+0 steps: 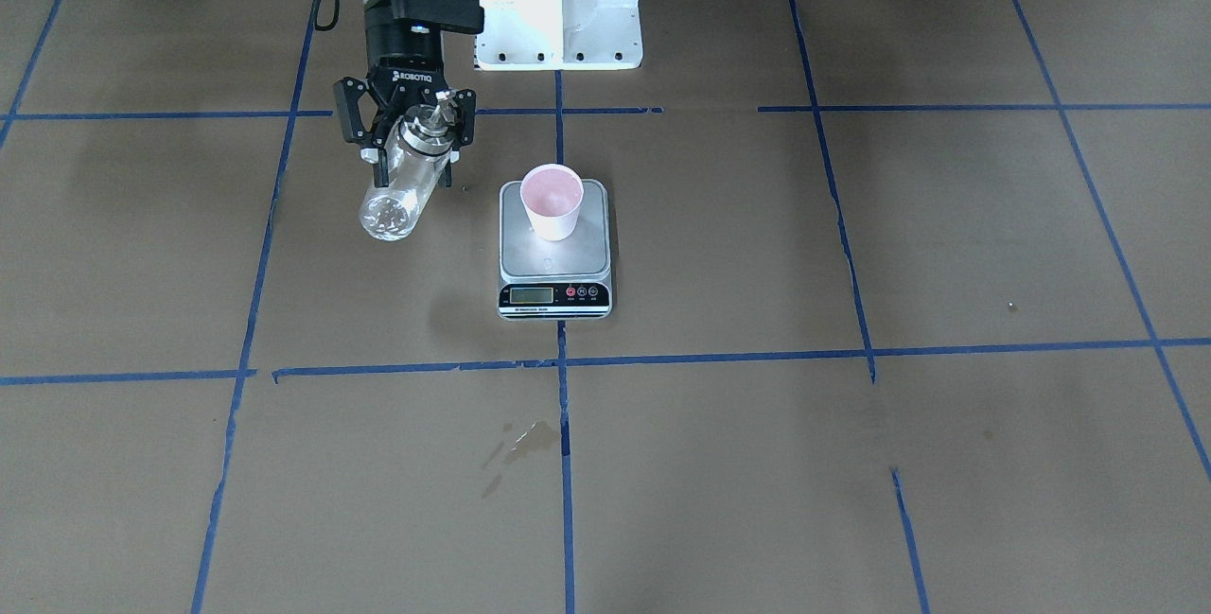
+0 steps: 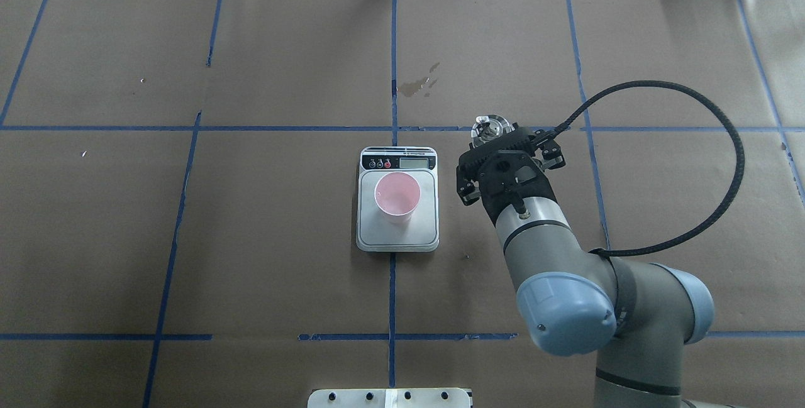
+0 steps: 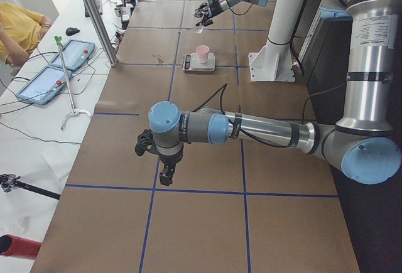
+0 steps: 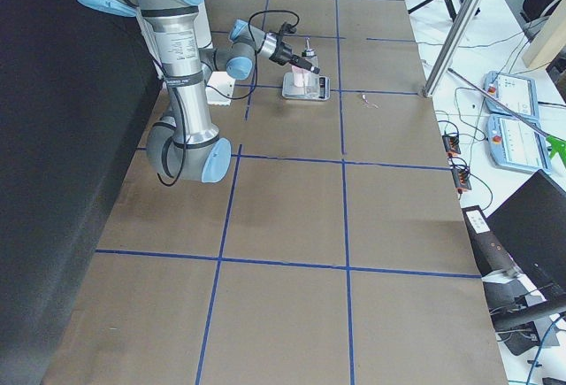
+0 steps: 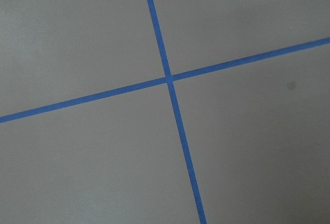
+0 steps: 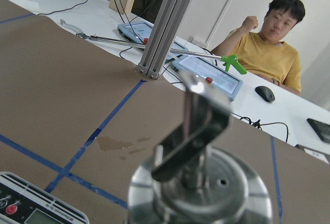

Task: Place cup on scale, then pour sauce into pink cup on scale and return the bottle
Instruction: 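Turn the bottle upright and move it back with the right gripper, then lower the bottle onto the table with the right gripper, then open the right gripper and withdraw it from the bottle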

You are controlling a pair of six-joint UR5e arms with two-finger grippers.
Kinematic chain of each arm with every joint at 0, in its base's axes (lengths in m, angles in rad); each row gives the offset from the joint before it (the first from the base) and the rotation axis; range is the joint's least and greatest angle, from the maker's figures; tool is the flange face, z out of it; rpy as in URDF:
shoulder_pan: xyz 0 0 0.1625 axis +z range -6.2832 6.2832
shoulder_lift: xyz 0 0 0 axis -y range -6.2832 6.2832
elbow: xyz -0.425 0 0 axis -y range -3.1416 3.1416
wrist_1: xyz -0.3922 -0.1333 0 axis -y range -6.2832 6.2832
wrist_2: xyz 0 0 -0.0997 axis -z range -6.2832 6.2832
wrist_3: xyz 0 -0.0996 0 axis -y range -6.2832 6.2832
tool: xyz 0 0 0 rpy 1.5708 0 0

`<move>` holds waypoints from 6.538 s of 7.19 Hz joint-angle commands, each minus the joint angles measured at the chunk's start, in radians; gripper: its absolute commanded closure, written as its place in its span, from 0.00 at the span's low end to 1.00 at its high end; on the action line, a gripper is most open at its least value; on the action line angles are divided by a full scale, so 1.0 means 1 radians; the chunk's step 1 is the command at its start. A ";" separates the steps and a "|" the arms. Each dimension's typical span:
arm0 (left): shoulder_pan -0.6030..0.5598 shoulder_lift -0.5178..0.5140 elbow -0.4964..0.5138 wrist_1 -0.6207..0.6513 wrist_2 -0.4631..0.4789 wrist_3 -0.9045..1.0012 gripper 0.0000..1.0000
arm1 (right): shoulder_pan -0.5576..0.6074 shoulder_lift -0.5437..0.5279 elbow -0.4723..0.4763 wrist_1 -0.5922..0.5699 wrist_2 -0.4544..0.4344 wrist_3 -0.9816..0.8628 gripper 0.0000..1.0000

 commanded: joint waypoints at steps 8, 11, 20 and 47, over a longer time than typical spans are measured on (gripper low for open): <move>-0.001 0.017 -0.001 -0.005 0.002 0.000 0.00 | 0.025 -0.397 -0.074 0.455 0.098 0.382 1.00; -0.001 0.017 0.001 -0.007 0.002 0.000 0.00 | 0.025 -0.404 -0.112 0.457 0.069 0.380 1.00; -0.001 0.017 0.004 -0.007 0.002 0.000 0.00 | 0.025 -0.403 -0.138 0.458 0.050 0.367 0.00; 0.001 0.015 -0.001 -0.010 0.000 0.000 0.00 | 0.761 -0.646 -0.176 0.640 1.157 -0.284 0.00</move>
